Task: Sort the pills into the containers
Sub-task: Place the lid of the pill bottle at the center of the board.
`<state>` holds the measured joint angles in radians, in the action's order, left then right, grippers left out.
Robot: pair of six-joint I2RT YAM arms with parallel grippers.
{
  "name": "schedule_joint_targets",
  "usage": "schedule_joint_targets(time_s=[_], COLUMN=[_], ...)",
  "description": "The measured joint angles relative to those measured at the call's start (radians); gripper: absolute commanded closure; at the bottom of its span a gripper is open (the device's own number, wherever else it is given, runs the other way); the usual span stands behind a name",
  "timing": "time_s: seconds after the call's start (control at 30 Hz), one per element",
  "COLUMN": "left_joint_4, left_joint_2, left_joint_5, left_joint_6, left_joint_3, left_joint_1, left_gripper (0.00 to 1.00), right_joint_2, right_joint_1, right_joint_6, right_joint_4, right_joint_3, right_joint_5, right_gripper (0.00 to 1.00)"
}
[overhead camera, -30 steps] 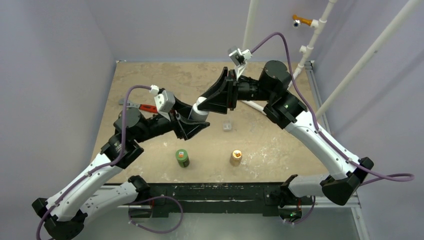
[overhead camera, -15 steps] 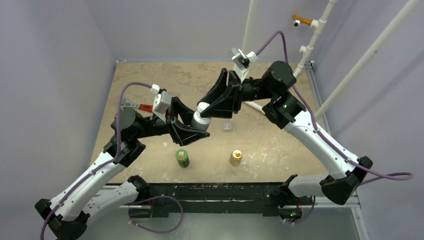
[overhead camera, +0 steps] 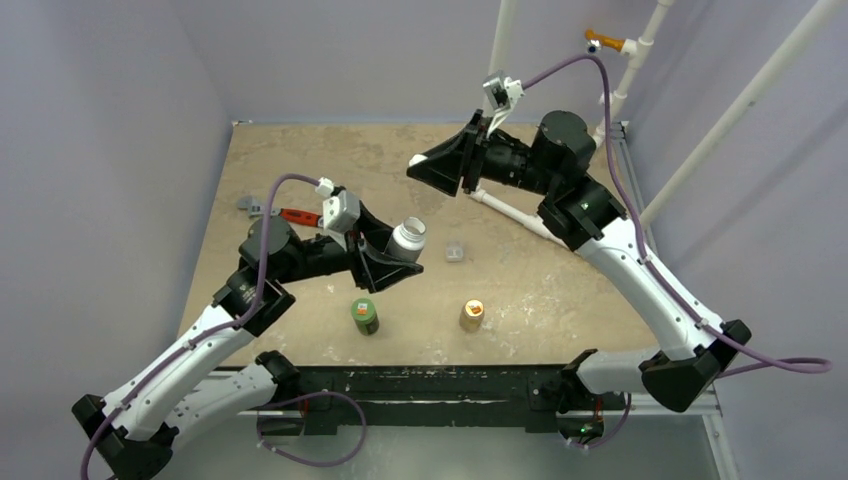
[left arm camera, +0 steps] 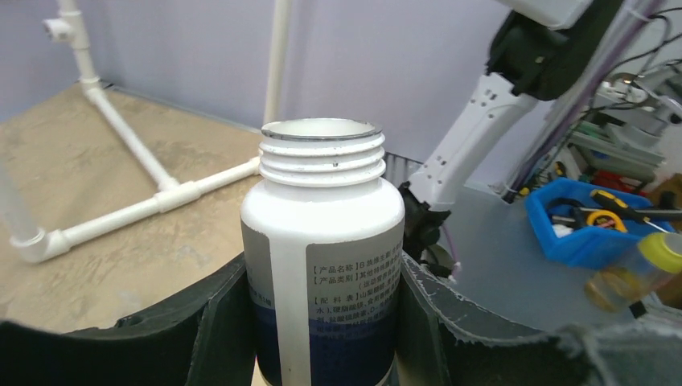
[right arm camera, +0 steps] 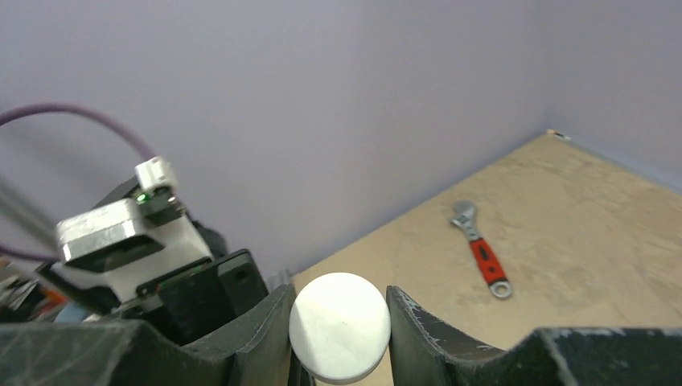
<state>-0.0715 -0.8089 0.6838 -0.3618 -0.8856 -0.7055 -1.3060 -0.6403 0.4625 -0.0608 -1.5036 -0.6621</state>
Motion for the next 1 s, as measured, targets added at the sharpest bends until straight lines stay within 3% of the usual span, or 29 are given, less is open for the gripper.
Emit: schedule_joint_targets(time_s=[0.23,0.43,0.7,1.0], left_joint_4=[0.095,0.184,0.209,0.232], left_joint_2=[-0.034,-0.109,-0.150,-0.136], left_joint_5=[-0.262,-0.405,-0.418,-0.415], left_joint_6=[0.061,0.122,0.146,0.164], left_joint_3=[0.020,0.000,-0.027,-0.027], left_joint_1=[0.000,0.000,0.000,0.000], left_gripper=[1.00,1.00,1.00,1.00], right_joint_2=[0.030,0.098,0.047,-0.123], right_joint_1=[0.009,0.037,0.111,0.145], right_joint_6=[0.000,0.065,0.166,0.241], right_joint_4=[-0.159,-0.198,-0.169,-0.028], right_joint_3=[0.024,0.293,0.571,0.702], right_joint_5=[0.413,0.754,0.974,1.066], right_gripper=[0.87,0.87,0.89,0.92])
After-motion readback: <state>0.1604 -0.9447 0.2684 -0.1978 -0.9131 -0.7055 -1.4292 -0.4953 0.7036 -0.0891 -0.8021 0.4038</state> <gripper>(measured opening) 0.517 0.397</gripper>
